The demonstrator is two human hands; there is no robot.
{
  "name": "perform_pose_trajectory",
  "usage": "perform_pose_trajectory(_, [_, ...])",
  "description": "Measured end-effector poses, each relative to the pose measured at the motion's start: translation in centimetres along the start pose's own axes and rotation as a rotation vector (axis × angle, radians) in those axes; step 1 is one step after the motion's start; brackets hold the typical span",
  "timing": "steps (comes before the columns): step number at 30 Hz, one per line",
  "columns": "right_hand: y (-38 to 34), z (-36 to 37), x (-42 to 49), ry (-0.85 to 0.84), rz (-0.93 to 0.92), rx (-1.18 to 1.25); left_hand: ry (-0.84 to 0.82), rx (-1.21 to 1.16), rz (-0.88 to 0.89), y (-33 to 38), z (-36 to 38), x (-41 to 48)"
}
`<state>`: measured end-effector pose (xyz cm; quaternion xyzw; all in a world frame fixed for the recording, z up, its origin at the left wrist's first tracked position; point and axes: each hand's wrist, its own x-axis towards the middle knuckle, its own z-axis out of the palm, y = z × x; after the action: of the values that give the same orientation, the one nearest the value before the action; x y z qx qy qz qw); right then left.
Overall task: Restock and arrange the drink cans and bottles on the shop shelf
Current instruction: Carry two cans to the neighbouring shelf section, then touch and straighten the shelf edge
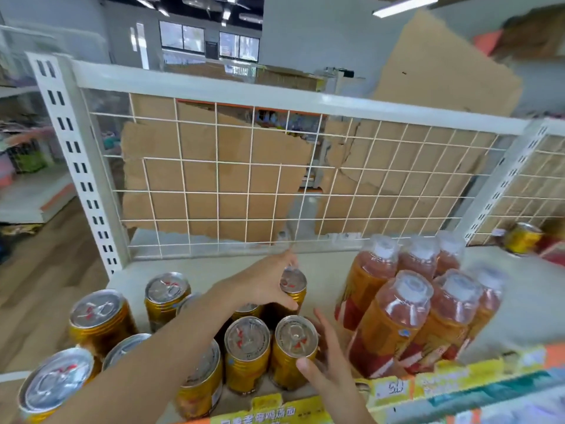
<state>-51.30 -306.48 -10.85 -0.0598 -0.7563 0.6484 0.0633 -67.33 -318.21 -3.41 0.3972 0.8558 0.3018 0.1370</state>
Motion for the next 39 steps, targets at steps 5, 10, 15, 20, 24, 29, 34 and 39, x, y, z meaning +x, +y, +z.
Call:
perform_pose_trajectory(5, [-0.6, 0.0, -0.2, 0.029, -0.026, -0.047, -0.119, 0.013, 0.016, -0.9, -0.1, 0.2])
perform_pose_trajectory(10, [-0.5, 0.1, -0.5, 0.044, -0.029, -0.072, -0.248, 0.009, 0.017, -1.5, -0.6, 0.1])
perform_pose_trajectory(15, [-0.8, -1.0, -1.7, 0.142, -0.085, -0.223, -0.162, 0.011, 0.008, -0.4, -2.0, -1.0])
perform_pose_trajectory(20, [-3.0, -3.9, -4.3, 0.292, -0.219, -0.437, 0.093, 0.145, 0.049, 1.6, -1.9, -3.7])
perform_pose_trajectory(24, [-4.5, -7.6, -7.4, 0.412, -0.333, -0.597, 0.239, 0.224, 0.127, 3.9, -0.4, -5.6])
perform_pose_trajectory(29, [-5.5, -14.2, -13.1, 0.473, -0.301, -0.783, 0.401, 0.222, 0.222, 8.3, 3.7, -7.2])
perform_pose_trajectory(34, [-4.9, -21.7, -20.2, 0.597, -0.198, -0.846, 0.421, 0.258, 0.305, 14.0, 9.2, -8.3])
perform_pose_trajectory(39, [-3.1, -27.6, -27.0, 0.684, -0.093, -0.901, 0.306, 0.282, 0.373, 18.2, 15.8, -7.9])
